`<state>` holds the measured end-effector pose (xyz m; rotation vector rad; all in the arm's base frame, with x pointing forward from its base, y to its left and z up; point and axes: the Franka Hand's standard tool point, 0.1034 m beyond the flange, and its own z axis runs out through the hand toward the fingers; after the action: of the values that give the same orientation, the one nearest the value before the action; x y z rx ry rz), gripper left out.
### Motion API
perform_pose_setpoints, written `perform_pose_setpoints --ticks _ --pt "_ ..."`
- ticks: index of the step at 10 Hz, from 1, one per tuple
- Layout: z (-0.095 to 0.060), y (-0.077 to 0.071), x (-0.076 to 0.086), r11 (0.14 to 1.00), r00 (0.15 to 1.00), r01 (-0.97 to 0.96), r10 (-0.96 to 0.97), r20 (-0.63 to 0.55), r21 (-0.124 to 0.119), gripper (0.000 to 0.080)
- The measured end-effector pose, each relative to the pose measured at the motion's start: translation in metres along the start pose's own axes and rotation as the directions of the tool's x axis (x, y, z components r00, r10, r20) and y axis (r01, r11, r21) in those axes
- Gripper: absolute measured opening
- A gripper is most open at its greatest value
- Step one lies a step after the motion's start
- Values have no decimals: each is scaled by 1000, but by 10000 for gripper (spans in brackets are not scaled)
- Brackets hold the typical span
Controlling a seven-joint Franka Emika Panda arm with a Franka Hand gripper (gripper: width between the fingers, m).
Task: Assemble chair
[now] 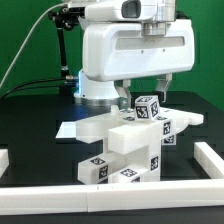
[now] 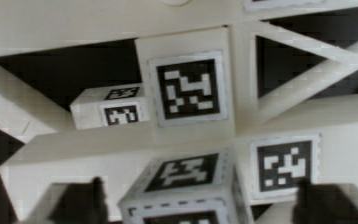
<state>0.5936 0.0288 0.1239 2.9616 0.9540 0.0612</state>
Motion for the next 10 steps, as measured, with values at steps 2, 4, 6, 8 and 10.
perform_pose_setpoints --ticks 2,4,6,8,10 --pt "0 0 0 991 991 -133 133 0 1 283" --pt "0 -1 0 959 959 -285 285 0 1 284" --pt "0 -2 1 909 909 -416 416 0 4 284" --pt "0 -4 3 816 816 -578 578 0 2 284" --pt "1 -6 5 685 685 -728 728 1 2 284"
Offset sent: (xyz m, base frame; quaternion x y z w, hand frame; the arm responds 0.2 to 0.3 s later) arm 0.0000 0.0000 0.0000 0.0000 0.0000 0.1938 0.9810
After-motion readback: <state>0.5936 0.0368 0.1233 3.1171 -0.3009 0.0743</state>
